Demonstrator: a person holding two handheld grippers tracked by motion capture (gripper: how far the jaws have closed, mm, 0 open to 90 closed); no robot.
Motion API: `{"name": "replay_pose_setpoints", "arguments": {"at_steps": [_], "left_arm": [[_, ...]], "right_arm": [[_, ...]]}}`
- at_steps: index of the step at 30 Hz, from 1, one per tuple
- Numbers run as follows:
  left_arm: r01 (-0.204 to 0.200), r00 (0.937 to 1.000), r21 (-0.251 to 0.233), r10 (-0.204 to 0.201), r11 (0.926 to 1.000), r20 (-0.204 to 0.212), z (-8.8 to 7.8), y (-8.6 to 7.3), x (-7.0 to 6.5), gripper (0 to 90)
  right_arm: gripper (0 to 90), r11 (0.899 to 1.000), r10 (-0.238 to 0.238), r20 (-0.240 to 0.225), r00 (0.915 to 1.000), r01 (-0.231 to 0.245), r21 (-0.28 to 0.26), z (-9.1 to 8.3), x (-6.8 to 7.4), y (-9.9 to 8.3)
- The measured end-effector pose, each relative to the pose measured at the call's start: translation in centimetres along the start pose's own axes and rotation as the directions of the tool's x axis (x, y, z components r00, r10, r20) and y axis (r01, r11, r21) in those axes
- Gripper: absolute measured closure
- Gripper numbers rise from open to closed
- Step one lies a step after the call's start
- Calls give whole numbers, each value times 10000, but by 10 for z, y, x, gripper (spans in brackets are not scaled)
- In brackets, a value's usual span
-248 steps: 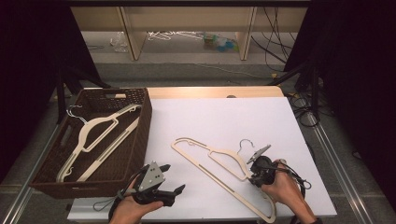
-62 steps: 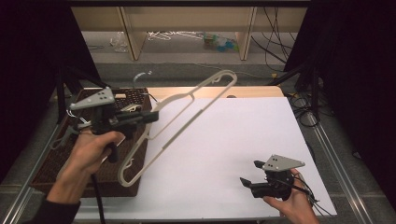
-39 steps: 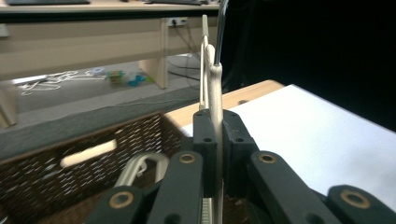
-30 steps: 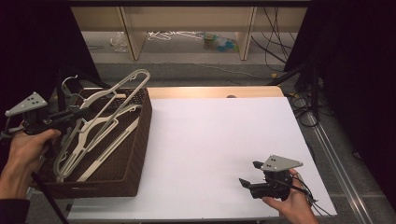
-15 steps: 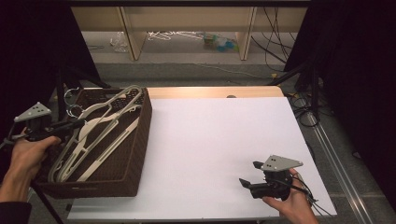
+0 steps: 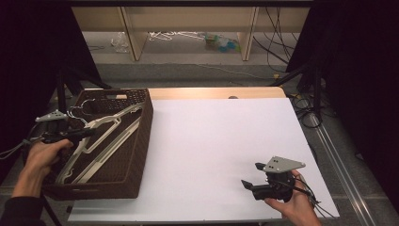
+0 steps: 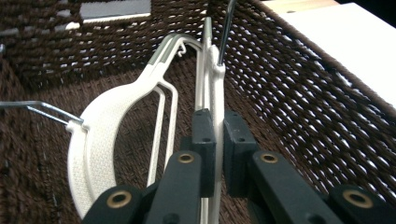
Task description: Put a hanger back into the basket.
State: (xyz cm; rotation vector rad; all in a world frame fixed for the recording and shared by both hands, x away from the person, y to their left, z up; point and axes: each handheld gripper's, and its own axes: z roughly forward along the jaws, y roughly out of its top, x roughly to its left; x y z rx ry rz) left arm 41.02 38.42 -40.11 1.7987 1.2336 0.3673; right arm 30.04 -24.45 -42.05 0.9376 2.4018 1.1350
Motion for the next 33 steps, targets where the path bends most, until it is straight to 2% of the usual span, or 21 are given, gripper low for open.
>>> {"name": "replay_pose_setpoints", "arguments": {"at_steps": [4,6,7,9,11,12,13,15,16,17,19,21,22,24,27,29,31,33], "left_arm": [[428,9955,52,-422,9991,-843,1,-2,9,822],[517,9852,386,-446,9979,-1653,1,-4,12,797],[461,9811,521,-354,9976,-1902,2,-5,14,772],[780,9735,502,-652,9957,-2192,3,-8,16,698],[846,9671,514,-696,9951,-2447,2,-10,17,669],[742,9628,762,-516,9943,-2652,0,-11,18,643],[607,9540,780,-349,9951,-2976,-3,-10,17,597],[821,9436,254,-695,9963,-3238,-5,-9,13,513],[859,9425,-77,-838,9963,-3236,-7,-8,8,485],[846,9438,-220,-872,9962,-3188,-8,-7,5,470],[529,9568,-593,-676,9968,-2827,-11,-4,-8,447],[376,9684,-850,-573,9957,-2429,-12,-1,-21,412],[205,9741,-884,-398,9959,-2225,-11,0,-30,395],[-296,9813,-948,109,9951,-1921,-10,0,-49,356],[-784,9884,-1110,627,9907,-1383,-6,0,-79,318],[-854,9950,-1450,769,9857,-633,0,0,-101,292],[-872,9962,-1601,856,9832,-169,3,0,-116,263],[-1094,9932,-1745,1148,9786,208,9,-1,-136,257]], "right_arm": [[248,10000,0,6,10000,0,0,0,0,0],[248,10000,-13,2,10000,13,-9,0,0,0],[248,10000,7,-4,10000,-7,4,0,0,0],[248,10000,30,-30,10000,-30,15,0,0,0],[248,10000,-11,-14,10000,11,21,0,0,0],[248,10000,-17,-9,10000,17,15,0,-1,0],[248,10000,2,-28,10000,-2,5,0,-1,-1],[247,9999,159,-39,9999,-159,40,0,0,-1],[247,10000,69,-25,10000,-69,12,1,-1,-1],[246,10000,54,-24,10000,-54,-19,1,-2,-1],[246,9999,120,-50,9999,-120,-28,0,-2,-1],[245,9999,113,-20,9999,-114,-100,0,-2,-1],[245,9999,148,15,9999,-148,-65,0,-2,-1],[244,9998,101,-22,9999,-101,-152,1,-3,-1],[241,9994,277,45,9996,-276,-223,0,-4,-3],[232,9991,306,121,9995,-303,-301,1,-5,-3],[225,9987,299,113,9995,-294,-420,1,-6,-3],[219,9977,341,224,9992,-327,-596,1,-7,-3]]}}
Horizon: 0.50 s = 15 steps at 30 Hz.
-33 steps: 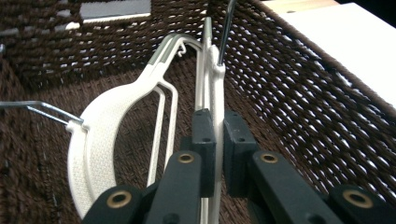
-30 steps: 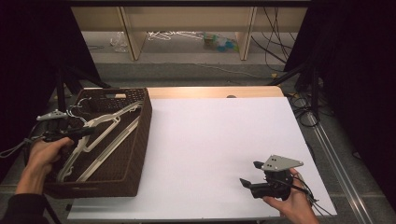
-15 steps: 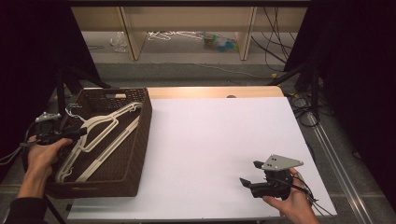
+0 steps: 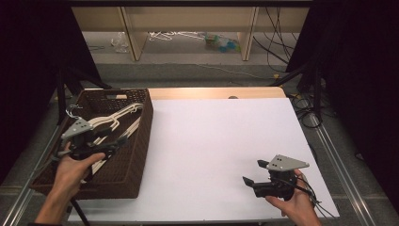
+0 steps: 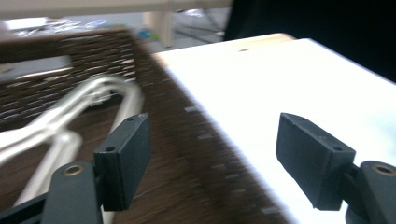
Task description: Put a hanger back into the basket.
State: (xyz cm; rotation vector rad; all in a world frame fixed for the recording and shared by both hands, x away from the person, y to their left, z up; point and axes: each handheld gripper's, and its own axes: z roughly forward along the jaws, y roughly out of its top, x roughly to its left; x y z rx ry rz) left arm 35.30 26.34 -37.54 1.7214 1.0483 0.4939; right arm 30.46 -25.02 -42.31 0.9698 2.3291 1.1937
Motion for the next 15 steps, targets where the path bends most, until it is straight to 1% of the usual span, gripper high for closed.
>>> {"name": "replay_pose_setpoints", "arguments": {"at_steps": [4,5,6,8,9,10,11,13,14,15], "left_arm": [[-575,9979,-335,585,9978,290,8,0,-30,219],[-592,9975,-421,607,9974,351,9,-1,-38,213],[-696,9964,-499,719,9963,452,11,-3,-45,213],[-751,9948,-559,787,9956,643,14,-6,-58,204],[-958,9927,-597,998,9936,684,16,-8,-64,198],[-1071,9905,-769,1131,9913,788,16,-9,-70,194],[-1146,9874,-834,1227,9899,997,16,-11,-74,196],[-910,9861,-736,1002,9931,1322,16,-13,-86,193],[-1033,9844,-732,1125,9920,1355,16,-14,-90,192],[-1270,9825,-668,1348,9896,1284,15,-17,-95,191]], "right_arm": [[202,9995,19,-26,10000,-20,-316,-1,-1,1],[195,9991,130,76,9999,-127,-400,-3,-1,1],[196,9983,243,-70,9997,-247,-527,-3,-2,1],[180,9961,296,-29,9996,-298,-834,-5,-3,1],[172,9950,331,-88,9994,-337,-942,-6,-3,1],[167,9936,379,-41,9993,-381,-1060,-7,-4,0],[167,9935,417,63,9991,-408,-1061,-9,-4,1],[167,9898,428,266,9987,-387,-1373,-11,-4,0],[167,9899,471,153,9988,-446,-1344,-12,-3,0],[167,9889,451,131,9989,-428,-1422,-13,-3,1]]}}
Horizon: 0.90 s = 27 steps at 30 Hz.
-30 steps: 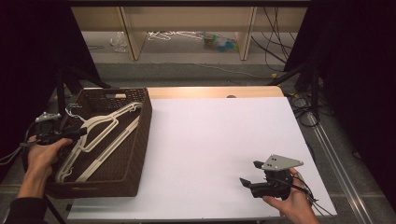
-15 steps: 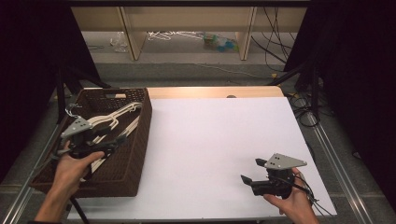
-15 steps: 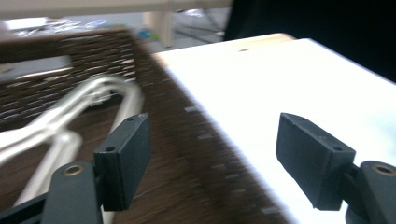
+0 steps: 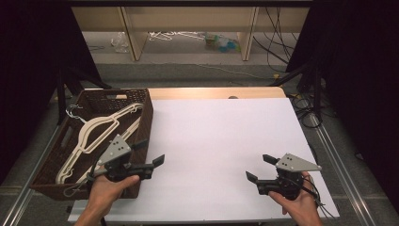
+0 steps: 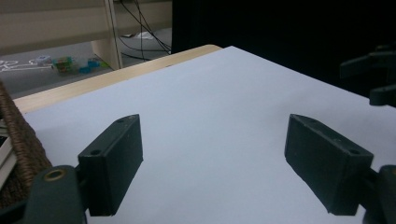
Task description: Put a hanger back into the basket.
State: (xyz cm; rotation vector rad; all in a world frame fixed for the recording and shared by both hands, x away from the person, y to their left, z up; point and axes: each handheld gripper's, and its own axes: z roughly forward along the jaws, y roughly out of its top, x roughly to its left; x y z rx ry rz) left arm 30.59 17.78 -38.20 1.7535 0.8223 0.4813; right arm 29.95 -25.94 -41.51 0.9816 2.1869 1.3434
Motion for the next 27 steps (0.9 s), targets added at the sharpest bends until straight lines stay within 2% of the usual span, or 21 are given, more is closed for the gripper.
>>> {"name": "replay_pose_setpoints", "arguments": {"at_steps": [2,3,4,5,6,8,9,10,12,16,17,18,21,22,24,25,27], "left_arm": [[-124,9999,115,123,9999,78,0,-6,-10,191],[-102,9998,171,100,9998,159,1,-10,-15,191],[-125,9998,237,121,9996,188,1,-14,-19,190],[-261,9995,319,255,9991,194,1,-19,-22,190],[-376,9991,332,370,9987,190,1,-23,-24,189],[-875,9962,464,872,9951,85,2,-32,-27,190],[-1018,9948,575,1016,9931,72,3,-35,-27,190],[-964,9953,579,961,9937,83,4,-38,-27,190],[-972,9953,477,970,9941,51,4,-41,-28,190],[-1019,9948,191,1019,9946,-5,0,-43,-29,189],[-1058,9944,144,1058,9943,23,-1,-43,-29,189],[-1335,9910,-25,1335,9910,2,-1,-43,-27,189],[-1190,9929,-90,1190,9929,-6,-4,-44,-26,189],[-1251,9921,-148,1251,9920,13,-4,-44,-25,189],[-1104,9938,-216,1106,9937,83,-4,-44,-24,189],[-965,9953,-180,967,9952,74,-4,-44,-24,189],[-1011,9948,-198,1013,9947,76,-4,-44,-24,188]], "right_arm": [[167,9999,-64,125,9999,65,-107,-1,1,0],[167,9999,73,-92,9999,-74,-73,-1,2,0],[168,10000,5,-41,10000,-6,-72,-1,2,0],[168,9999,-17,114,9999,19,-169,-2,3,-1],[168,9998,-15,104,9999,17,-220,-2,4,-2],[167,9998,27,17,10000,-27,-212,-4,5,-3],[167,9990,32,-45,10000,-34,-451,-4,7,-4],[167,9995,-7,-29,10000,6,-311,-7,8,-3],[167,9983,-37,66,10000,41,-580,-11,10,-5],[167,9974,-29,90,10000,36,-720,-18,12,-9],[167,9974,-13,74,10000,18,-714,-19,12,-11],[168,9975,-21,33,10000,23,-704,-20,12,-12],[167,9975,29,-63,10000,-33,-699,-20,12,-14],[167,9978,28,24,10000,-26,-667,-21,13,-14],[168,9966,39,-55,10000,-44,-826,-20,13,-14],[167,9969,-68,84,9999,74,-785,-21,13,-14],[168,9966,-66,35,10000,69,-827,-21,13,-14]]}}
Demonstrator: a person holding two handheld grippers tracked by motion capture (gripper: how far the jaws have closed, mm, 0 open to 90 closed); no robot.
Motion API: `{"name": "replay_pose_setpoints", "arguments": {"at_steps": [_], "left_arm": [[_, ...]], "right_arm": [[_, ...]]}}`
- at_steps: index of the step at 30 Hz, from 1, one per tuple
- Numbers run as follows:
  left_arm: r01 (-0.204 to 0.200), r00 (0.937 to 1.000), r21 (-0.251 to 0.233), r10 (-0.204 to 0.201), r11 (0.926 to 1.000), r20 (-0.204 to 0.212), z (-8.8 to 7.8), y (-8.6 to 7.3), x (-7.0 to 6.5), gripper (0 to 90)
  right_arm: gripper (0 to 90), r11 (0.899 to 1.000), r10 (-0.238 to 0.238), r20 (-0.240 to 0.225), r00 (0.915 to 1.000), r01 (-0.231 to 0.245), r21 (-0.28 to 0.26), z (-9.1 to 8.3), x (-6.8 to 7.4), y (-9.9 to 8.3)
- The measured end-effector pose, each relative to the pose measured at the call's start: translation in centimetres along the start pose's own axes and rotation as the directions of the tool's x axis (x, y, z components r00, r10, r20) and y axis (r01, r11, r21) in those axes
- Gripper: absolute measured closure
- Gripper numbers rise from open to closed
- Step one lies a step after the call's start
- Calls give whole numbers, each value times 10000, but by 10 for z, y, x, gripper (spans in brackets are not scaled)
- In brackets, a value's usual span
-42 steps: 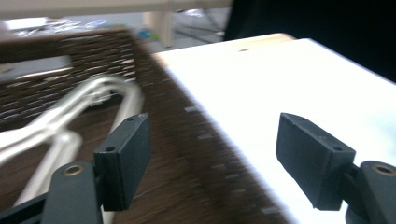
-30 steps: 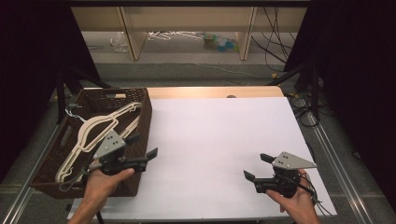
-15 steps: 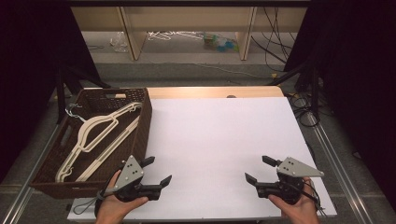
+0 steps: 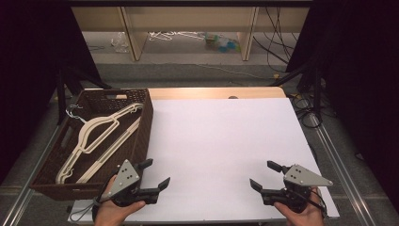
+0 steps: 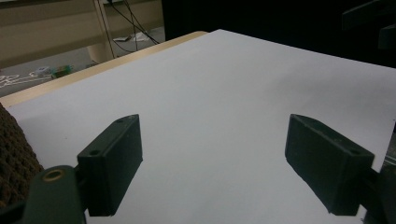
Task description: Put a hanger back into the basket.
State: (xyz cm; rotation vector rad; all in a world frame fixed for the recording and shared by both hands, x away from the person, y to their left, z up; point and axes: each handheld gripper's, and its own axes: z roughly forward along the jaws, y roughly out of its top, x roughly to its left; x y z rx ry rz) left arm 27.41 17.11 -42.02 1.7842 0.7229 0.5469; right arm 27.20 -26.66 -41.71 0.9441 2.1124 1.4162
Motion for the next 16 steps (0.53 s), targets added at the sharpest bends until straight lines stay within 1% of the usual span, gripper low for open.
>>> {"name": "replay_pose_setpoints", "arguments": {"at_steps": [2,3,4,6,8,9,10,11,12,14,15,16], "left_arm": [[-2,10000,5,2,10000,19,0,0,1,187],[-179,9998,12,179,9998,-5,0,0,3,187],[-60,10000,17,60,10000,-38,0,0,2,187],[-21,10000,-58,21,10000,38,1,-1,3,187],[35,10000,34,-35,10000,-24,0,-1,1,186],[29,10000,47,-29,10000,1,1,-1,1,186],[-173,9998,54,173,9998,17,1,-1,2,185],[-36,10000,80,35,10000,39,1,-1,1,184],[-125,9999,92,124,9999,61,1,-1,1,184],[-84,9999,111,83,9999,68,1,-1,1,183],[-89,9999,114,89,9999,67,1,-1,1,183],[-172,9998,82,171,9998,109,2,-1,1,183]], "right_arm": [[168,10000,-12,13,10000,12,-42,0,0,0],[168,10000,36,28,10000,-36,-49,0,0,0],[167,10000,-3,39,10000,3,-49,0,0,0],[168,10000,-8,16,10000,8,-72,0,1,0],[167,10000,-7,-87,10000,7,-43,0,0,0],[167,10000,-32,-178,9998,32,-36,1,0,0],[167,10000,-29,-143,9999,29,-27,1,1,0],[167,10000,-12,-183,9998,13,19,1,1,0],[167,10000,-23,-123,9999,24,44,1,1,0],[167,10000,-45,-147,9999,46,71,2,1,0],[167,9999,-92,-33,10000,91,-76,3,1,-1],[167,9999,-100,-43,9999,100,-78,3,1,-1]]}}
